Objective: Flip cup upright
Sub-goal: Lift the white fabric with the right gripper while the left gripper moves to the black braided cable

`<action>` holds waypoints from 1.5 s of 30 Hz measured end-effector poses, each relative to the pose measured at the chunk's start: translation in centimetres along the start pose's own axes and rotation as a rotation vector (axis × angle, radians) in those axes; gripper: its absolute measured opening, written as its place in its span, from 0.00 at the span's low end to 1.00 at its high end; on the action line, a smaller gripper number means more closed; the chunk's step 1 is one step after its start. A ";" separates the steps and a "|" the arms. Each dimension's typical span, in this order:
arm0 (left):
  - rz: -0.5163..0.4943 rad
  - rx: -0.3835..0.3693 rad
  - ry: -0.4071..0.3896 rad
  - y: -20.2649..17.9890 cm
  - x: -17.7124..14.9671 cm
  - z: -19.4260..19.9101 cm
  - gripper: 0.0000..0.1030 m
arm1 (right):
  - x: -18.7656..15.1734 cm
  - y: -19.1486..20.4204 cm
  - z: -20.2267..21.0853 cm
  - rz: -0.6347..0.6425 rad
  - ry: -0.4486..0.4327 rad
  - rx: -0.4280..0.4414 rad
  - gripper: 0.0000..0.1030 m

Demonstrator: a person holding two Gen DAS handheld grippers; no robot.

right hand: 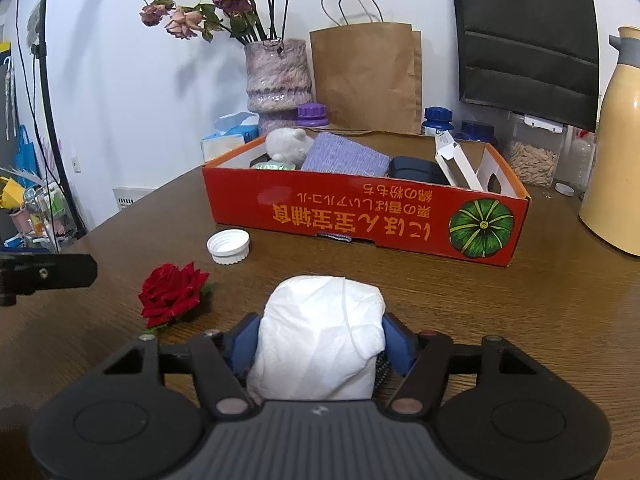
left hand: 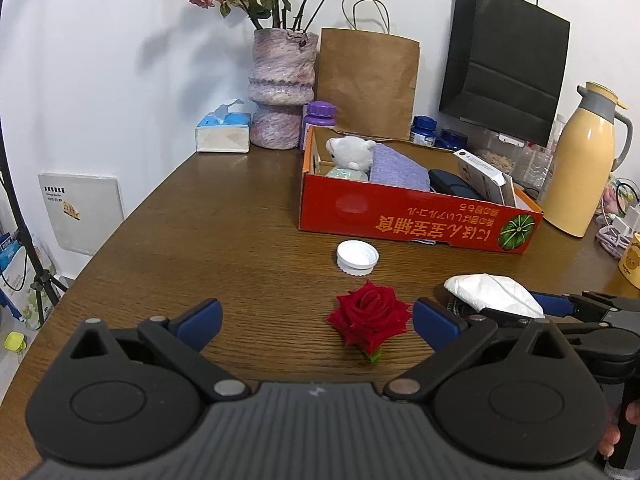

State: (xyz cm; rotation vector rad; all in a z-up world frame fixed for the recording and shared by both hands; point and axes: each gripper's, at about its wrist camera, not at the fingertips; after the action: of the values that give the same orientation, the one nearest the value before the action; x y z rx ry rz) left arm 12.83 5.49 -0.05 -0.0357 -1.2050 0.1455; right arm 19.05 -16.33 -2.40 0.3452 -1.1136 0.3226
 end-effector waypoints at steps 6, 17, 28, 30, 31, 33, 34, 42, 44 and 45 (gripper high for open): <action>-0.013 -0.009 -0.001 -0.9 0.2 0.0 1.00 | 0.1 -0.3 0.6 -0.005 -0.025 0.001 0.62; -0.056 -0.060 0.006 -4.2 0.6 -0.8 1.00 | 0.4 -2.4 2.1 -0.033 -0.072 -0.021 0.62; -0.112 -0.133 0.048 -8.4 0.3 -2.7 1.00 | 0.4 -5.7 3.8 -0.056 -0.120 -0.069 0.63; -0.118 -0.146 0.064 -9.2 0.2 -3.2 1.00 | 0.3 -6.3 4.1 -0.062 -0.127 -0.078 0.63; -0.122 -0.152 0.071 -9.5 0.1 -3.4 1.00 | 0.3 -6.5 4.2 -0.065 -0.130 -0.082 0.63; -0.130 -0.163 0.087 -10.2 0.0 -4.0 1.00 | 0.3 -7.1 4.5 -0.069 -0.138 -0.090 0.63; -0.132 -0.168 0.096 -10.5 -0.1 -4.2 1.00 | 0.3 -7.4 4.6 -0.072 -0.142 -0.093 0.63; -0.146 -0.210 0.183 -12.7 -1.0 -6.5 1.00 | 0.3 -9.0 5.5 -0.082 -0.164 -0.109 0.63; -0.155 -0.213 0.201 -13.3 -1.3 -7.0 1.00 | 0.2 -9.4 5.6 -0.084 -0.168 -0.113 0.63; -0.160 -0.211 0.212 -13.6 -1.5 -7.3 1.00 | 0.2 -9.5 5.6 -0.085 -0.169 -0.115 0.63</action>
State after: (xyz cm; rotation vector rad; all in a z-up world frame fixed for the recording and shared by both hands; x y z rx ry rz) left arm 20.43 -7.77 -2.65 -0.1357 -1.0032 -0.1239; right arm 18.58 -27.28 -0.96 0.3210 -1.2734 0.1557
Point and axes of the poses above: each gripper's, at about its wrist camera, not at the fingertips, and z roughly against the way its jaws point, y to its left, x to its top, and after that the axes turned 13 degrees about -y, right-handed
